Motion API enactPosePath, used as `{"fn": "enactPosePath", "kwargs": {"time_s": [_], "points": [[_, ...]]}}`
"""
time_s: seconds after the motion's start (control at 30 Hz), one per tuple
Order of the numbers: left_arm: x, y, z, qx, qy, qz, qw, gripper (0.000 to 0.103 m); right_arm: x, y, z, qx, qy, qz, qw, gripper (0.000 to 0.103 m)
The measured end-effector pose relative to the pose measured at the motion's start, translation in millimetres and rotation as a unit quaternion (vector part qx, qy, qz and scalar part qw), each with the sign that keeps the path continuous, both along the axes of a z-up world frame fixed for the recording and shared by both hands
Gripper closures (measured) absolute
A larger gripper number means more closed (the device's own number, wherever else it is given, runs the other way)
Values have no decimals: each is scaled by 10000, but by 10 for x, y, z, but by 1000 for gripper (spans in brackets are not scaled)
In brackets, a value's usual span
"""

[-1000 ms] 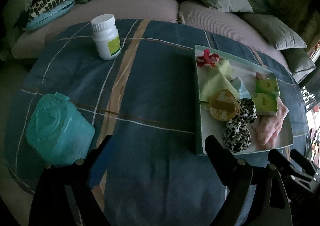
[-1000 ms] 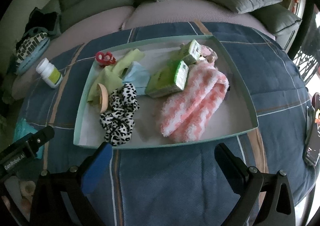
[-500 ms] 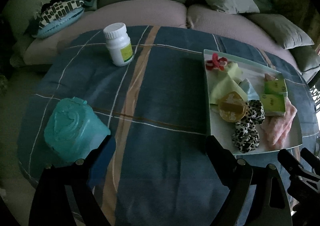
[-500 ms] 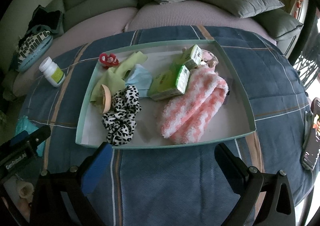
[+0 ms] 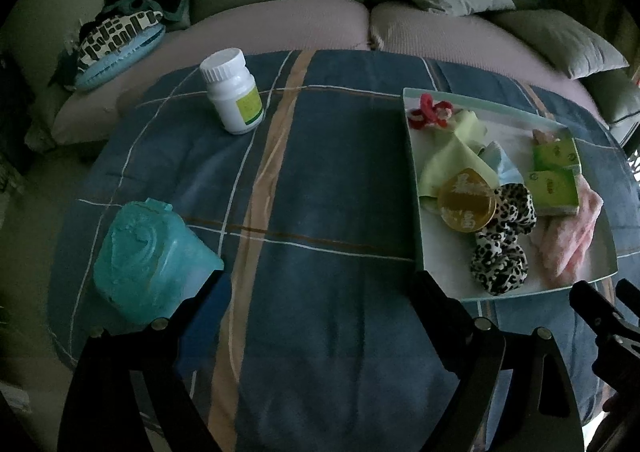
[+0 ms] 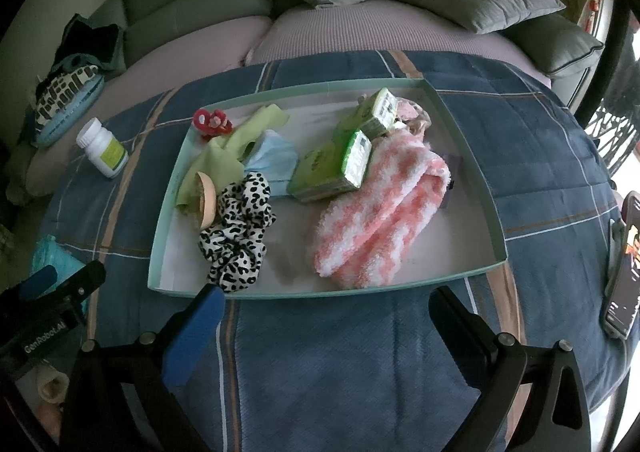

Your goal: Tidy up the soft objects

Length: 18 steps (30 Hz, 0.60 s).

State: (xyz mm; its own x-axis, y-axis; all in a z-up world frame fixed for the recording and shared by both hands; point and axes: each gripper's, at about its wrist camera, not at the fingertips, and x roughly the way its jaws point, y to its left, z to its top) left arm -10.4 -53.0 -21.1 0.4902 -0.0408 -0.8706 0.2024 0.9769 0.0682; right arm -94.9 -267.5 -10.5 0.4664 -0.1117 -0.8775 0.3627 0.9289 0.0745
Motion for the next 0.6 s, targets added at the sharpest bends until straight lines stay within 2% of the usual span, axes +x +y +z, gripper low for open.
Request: {"fn": "enactPosePath", "kwargs": {"time_s": [0.6], "points": [[6,-28,5,52,-31,-29,10000,12,18,16,-17,-89,16,67,9999,0]]}}
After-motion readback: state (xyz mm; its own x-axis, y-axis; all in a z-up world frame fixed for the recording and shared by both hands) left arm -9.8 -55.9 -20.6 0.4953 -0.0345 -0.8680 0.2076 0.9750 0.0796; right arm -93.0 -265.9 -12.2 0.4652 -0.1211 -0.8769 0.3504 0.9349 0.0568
